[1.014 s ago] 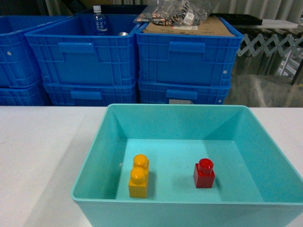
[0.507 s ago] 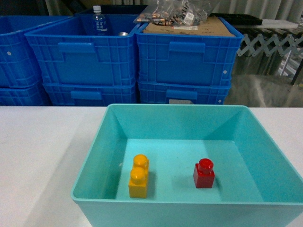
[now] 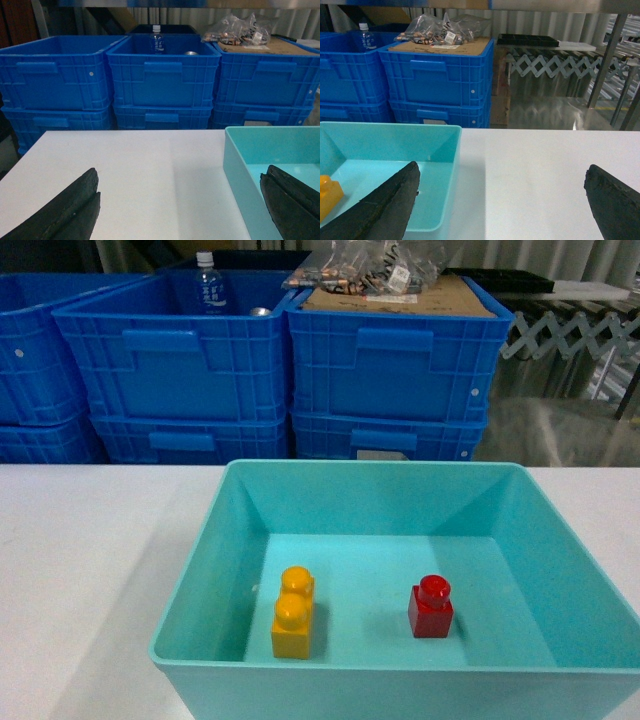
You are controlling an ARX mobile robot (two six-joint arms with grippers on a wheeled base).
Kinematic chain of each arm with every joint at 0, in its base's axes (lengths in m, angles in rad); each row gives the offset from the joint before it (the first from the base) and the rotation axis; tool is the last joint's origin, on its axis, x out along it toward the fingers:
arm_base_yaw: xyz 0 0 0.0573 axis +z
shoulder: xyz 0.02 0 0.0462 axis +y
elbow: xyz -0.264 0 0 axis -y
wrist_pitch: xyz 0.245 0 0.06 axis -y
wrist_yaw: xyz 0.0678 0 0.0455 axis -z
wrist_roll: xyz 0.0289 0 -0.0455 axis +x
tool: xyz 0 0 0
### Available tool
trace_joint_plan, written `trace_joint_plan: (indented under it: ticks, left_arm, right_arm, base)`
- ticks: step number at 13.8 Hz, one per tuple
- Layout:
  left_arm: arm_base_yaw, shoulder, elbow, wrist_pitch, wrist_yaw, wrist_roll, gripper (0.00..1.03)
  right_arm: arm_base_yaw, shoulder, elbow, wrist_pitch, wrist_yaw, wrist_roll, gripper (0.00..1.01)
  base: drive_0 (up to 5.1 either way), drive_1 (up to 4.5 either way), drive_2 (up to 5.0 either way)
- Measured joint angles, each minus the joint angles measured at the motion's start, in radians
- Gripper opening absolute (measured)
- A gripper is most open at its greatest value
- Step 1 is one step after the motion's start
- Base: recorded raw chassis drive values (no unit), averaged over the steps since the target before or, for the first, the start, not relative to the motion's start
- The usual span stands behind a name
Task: Pick red block from blue box to shelf
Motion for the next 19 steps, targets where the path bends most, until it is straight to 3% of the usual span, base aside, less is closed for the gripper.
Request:
trace_joint_plan:
  ticks: [19]
  left_arm:
    - [0.000, 0.000, 0.000, 0.000, 0.000, 0.000, 0.98]
  right_arm:
    - [0.000, 0.000, 0.000, 0.000, 0.000, 0.000, 0.98]
  base:
    - [0.0, 0.00, 0.0]
